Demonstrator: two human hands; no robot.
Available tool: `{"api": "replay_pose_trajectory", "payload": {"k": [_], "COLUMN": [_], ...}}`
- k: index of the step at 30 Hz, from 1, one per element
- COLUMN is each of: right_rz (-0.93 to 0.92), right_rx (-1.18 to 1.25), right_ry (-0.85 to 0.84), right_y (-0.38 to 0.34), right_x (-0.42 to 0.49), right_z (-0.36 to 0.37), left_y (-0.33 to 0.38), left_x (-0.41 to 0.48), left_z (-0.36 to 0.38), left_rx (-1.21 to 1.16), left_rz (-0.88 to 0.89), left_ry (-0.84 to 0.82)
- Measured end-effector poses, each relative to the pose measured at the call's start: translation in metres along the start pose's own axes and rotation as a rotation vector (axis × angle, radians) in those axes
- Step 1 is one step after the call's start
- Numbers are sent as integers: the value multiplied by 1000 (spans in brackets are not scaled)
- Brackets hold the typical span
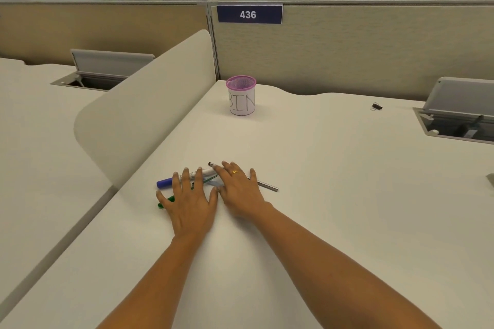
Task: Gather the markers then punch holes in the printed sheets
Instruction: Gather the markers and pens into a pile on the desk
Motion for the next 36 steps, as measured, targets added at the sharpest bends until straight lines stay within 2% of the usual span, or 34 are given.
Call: {"api": "replay_pose_trajectory", "payload": {"k": [12,17,22,28,31,36], "right_rz": [116,190,253,363,440,583], "right_rx": [-31,-30,-70,-120,-149,-204], "right_ry": [42,92,100,115,131,164], "right_y": [37,58,87,137,170,230], "right_x": [-43,-75,-121,-191,-232,-304], "right_z": [-33,-44,-59,-96,-119,-160], "left_y": [9,29,80,174,216,276], "left_x": [-11,-33,-72,-139,-171,-214], "left_z": [-6,-11,-11,-4,0,-1], "left_rx": [-45,-50,-143,-210,-195,-206], "left_rz": [103,221,390,624,642,699], "left_ry": [-1,10,-17,-179,-351,-451]}}
Point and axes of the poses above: each hand's wrist, its own x-axis towards the middle knuckle, its own z-axis out of the palm, y = z × x, the point moved 6 cm from there along x, towards the middle knuckle, and after that the axes turned 8 degrees about -z, right-handed, at the moved point
